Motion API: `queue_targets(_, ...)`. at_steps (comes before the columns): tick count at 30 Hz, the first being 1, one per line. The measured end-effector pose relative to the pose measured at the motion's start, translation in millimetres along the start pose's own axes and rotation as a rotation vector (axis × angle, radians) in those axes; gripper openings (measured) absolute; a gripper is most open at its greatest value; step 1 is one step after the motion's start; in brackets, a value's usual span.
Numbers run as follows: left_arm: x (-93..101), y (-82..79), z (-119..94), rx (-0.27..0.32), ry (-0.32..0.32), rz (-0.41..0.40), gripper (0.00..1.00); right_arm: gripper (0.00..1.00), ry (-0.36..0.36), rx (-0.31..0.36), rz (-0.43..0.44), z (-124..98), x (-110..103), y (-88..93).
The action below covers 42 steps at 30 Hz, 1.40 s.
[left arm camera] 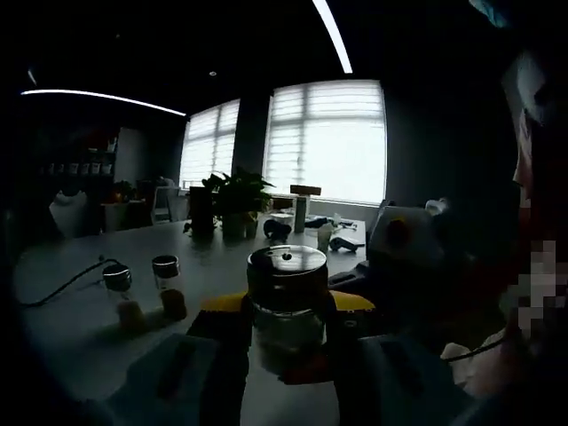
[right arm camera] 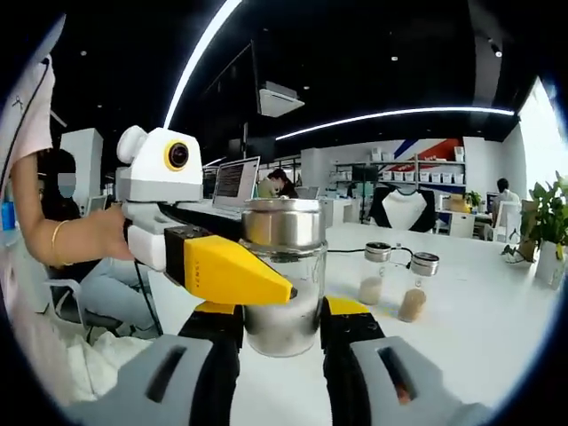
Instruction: Rotate the seasoning bottle until the label or dispensing opening points toward the visible target arrow and the bottle remains upright within the marked orientation range
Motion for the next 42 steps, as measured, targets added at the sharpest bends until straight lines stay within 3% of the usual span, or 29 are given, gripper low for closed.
queue_targets(8,5.7,-1.4,6,-0.028,-0.085,0.087,0.34,0.30,0.118,-0.016,-0.007,1,-5,-0.2)
queue_targets(14,10.5,-2.1,10,-0.009,-0.170,0.098,0.34,0.30,0.229,-0.003,0.051,1,-10,-1.3)
queue_targets(18,16.0,-2.1,13,0.012,-0.257,0.110,0.34,0.30,0.289,0.006,0.048,2,-14,-2.6)
queue_targets(22,18.1,-0.9,13,0.080,-0.364,0.045,0.35,0.30,0.332,0.029,0.064,5,-19,-4.8)
queue_targets(27,15.3,-2.1,11,0.071,-0.326,0.072,0.35,0.30,0.336,0.036,0.056,4,-17,-4.5)
queue_targets(33,9.6,-6.2,6,0.039,-0.228,0.091,0.34,0.30,0.248,0.037,0.032,0,-13,-8.9)
queue_targets(35,9.8,-7.0,4,0.028,-0.178,0.094,0.34,0.31,0.195,0.040,-0.009,-2,-12,-10.0)
queue_targets(38,8.5,-5.0,-1,0.047,-0.097,0.021,0.34,0.31,0.106,0.027,-0.017,-6,-11,-11.8)
queue_targets(42,7.8,-3.8,-8,0.049,0.002,-0.005,0.34,0.32,-0.007,0.022,0.029,-11,-9,-13.3)
Point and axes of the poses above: the point that each gripper's makers call its tool centre point, and the gripper's own axes: z roughly forward along the fingers, x roughly to its right, y roughly out of its underside, the point moved 10 cm from there along -z, roughly backward along the fingers, and after that the axes turned 5 degrees about y, right-handed, at the moved point
